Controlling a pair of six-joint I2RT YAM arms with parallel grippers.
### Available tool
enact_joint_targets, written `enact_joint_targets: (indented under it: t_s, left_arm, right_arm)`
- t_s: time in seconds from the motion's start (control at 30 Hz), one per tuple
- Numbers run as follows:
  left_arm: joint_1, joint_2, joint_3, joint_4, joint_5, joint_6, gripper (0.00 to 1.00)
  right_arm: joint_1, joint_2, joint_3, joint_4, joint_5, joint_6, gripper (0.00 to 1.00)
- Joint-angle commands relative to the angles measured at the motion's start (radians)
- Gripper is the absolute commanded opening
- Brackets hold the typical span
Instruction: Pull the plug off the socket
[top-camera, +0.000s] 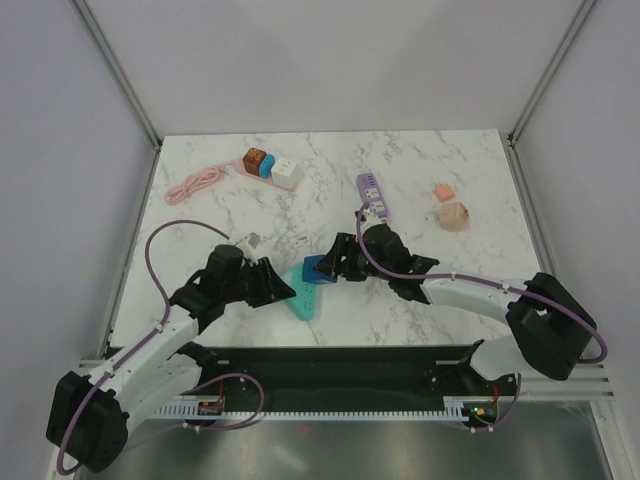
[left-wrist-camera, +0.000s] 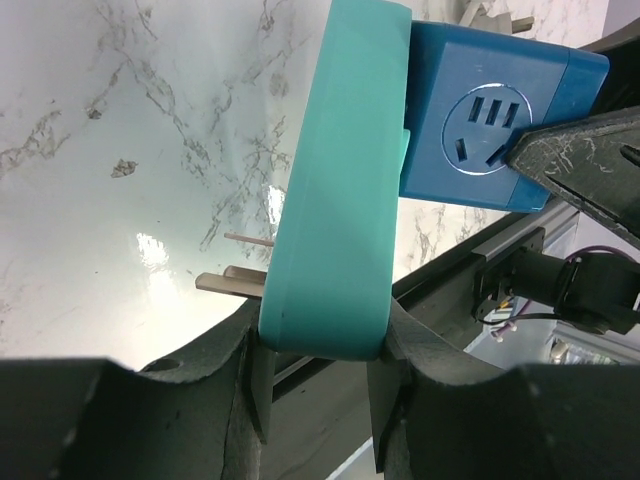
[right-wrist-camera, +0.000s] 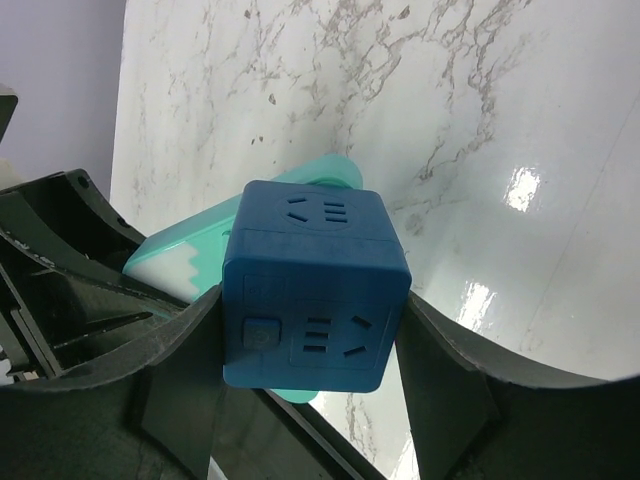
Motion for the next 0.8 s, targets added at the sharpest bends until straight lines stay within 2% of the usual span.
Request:
enact_joint_targets:
  t_s: [0.0,0.1,0.13,0.17,0.23,0.33,0.53,0.6,0.77]
  left_arm:
    - [0.041,0.011,-0.033,-0.039,-0.159,0.019,0.02]
    - [0.035,0.018,-0.033,-0.046,-0.167,0.042,0.02]
    - [0.028,0.034,-0.030,-0.064,-0.189,0.044,0.02]
    - [0.003,0.044,-0.015,-0.084,-0.253,0.033,0.02]
    - [-0.071,0.070,0.007,-0.111,-0.311,0.019,0.02]
    - [-0.158,0.115,0.028,-0.120,-0.399,-0.042,0.02]
    - [-0.194,0.154,0.047,-0.157,-0.485,-0.079,0.02]
    - [-0.194,0.135,0.041,-0.160,-0.499,-0.081,0.02]
    - [-0.192,0.109,0.034,-0.132,-0.442,-0.076,0.02]
  right_arm:
    - [-0.007,0.022,0.041,0.044,-0.171,-0.077,0.00]
    - [-0.037,0.081,0.113,-0.065,-0.189,-0.146,0.00]
    - [-0.037,0.104,0.156,-0.134,-0.178,-0.241,0.00]
    - [-0.033,0.150,0.205,-0.294,-0.116,-0.281,0.00]
    - [0.010,0.184,0.319,-0.405,-0.036,-0.341,0.00]
    - [0.076,0.212,0.393,-0.416,0.026,-0.326,0.00]
    - [0.095,0.169,0.378,-0.415,0.136,-0.303,0.00]
    - [0.066,0.146,0.344,-0.404,0.110,-0.298,0.00]
    - [-0.068,0.043,0.168,-0.248,-0.138,-0.261,0.00]
